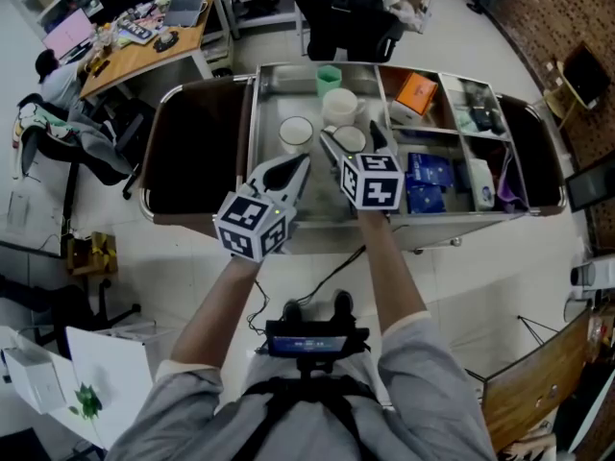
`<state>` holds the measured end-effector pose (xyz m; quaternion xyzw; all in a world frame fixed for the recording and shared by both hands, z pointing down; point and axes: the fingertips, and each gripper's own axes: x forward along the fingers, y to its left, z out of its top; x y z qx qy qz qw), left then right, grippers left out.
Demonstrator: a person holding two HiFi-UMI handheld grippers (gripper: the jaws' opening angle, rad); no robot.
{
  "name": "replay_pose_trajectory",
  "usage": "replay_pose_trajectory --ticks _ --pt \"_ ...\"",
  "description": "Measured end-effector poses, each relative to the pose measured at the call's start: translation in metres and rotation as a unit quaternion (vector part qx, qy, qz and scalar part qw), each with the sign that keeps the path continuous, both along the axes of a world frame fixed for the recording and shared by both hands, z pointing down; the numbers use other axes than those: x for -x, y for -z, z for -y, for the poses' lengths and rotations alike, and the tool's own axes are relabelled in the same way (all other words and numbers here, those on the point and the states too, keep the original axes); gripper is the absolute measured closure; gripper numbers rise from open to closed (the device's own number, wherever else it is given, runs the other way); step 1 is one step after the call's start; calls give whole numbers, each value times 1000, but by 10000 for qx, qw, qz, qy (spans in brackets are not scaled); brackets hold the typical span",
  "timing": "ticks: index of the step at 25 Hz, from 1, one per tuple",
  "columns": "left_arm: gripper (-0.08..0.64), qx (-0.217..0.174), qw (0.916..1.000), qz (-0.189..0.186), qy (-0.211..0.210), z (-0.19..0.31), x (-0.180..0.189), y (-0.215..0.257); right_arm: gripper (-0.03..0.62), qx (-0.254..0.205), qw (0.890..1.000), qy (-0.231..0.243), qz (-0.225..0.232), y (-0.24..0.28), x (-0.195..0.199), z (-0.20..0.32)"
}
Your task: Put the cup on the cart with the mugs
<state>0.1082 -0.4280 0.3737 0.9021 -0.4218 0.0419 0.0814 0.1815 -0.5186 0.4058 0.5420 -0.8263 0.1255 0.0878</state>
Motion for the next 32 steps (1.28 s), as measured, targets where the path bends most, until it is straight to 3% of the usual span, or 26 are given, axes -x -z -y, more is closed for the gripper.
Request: replay_pose_trajectory --ticks 3,10,19,28,32 --pt "558 -37 10000 3 0 -9 8 2 149 -114 9999 17 70 15 -4 -22" --pt "558 -157 9997 102 -138 -43 26 6 310 -213 9988 429 110 41 7 -97" --pt "558 -114 9995 180 -221 -98 39 -14 488 118 9992 371 39 14 -15 -181" --pt "558 57 9994 230 265 -143 39 -33 551 338 9977 526 264 -7 -50 -238" --pt "558 144 9964 373 748 -166 37 -47 577 472 9954 658 521 -23 -77 -253"
